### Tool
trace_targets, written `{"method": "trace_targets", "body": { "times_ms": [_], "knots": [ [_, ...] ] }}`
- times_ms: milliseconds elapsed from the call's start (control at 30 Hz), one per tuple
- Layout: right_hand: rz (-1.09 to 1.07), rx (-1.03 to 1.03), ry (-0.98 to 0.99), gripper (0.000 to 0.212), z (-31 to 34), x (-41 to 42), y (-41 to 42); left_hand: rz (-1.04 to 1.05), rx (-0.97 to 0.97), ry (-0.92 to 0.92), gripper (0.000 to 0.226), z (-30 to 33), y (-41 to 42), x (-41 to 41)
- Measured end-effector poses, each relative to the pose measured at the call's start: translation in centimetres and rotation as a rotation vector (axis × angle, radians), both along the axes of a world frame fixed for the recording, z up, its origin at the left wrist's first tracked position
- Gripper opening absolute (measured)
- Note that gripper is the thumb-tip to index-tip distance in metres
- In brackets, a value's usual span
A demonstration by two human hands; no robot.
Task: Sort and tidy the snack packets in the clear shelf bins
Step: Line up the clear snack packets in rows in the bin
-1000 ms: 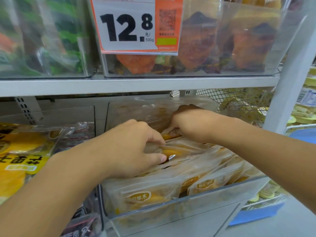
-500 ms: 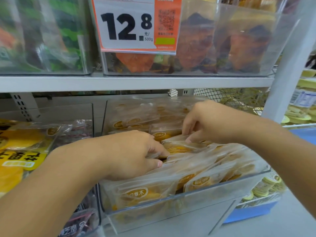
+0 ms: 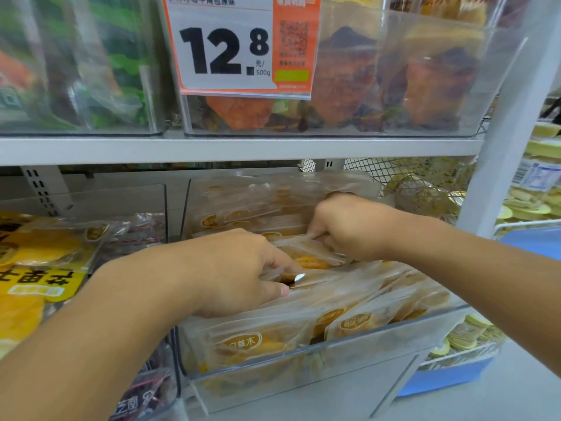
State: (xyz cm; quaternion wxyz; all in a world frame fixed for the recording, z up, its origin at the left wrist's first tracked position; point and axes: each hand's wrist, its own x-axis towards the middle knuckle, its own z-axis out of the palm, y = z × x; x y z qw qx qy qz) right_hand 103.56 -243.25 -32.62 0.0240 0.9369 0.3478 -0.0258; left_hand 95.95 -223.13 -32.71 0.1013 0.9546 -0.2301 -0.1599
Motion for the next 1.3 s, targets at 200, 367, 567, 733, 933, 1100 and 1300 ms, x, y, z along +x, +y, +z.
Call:
{"method": "trace_targets", "body": {
  "times_ms": [200,367,567,733,933,1100,1300],
  "knots": [
    [0.016,0.141,-0.037,0.027,-0.5,0.4,-0.8,0.022,-0.026,-0.030,0.041,0.0,0.1,0.1],
    [-0.090,0.095,0.236,0.020,-0.7,0.5,-0.7,0.024,-0.087,-0.060,0.039,-0.1,0.1,0.2],
    [-0.141,0.196,0.165,0.029,2.9,-2.0,-2.1,0.040,-0.276,-0.338,0.038,0.2,0.6,0.2],
    [-0.120,0.200,0.030,0.030,2.5,-4.8,-1.9,0.220,-0.181,-0.464,0.038,0.7,1.1,0.1],
    [-0.108,0.128,-0.010,0.042,2.4,-5.3,0.2,0.209,-0.050,-0.456,0.038,0.2,1.4,0.2],
    [-0.041,0.118,-0.287,0.025,2.6,-6.5,1.7,0.157,-0.110,-0.437,0.044,0.4,1.9,-0.2],
    [-0.149,-0.124,-0.185,0.033,1.9,-7.0,2.4,0.160,0.086,-0.325,0.040,0.2,3.2,-0.7]
  ]
}}
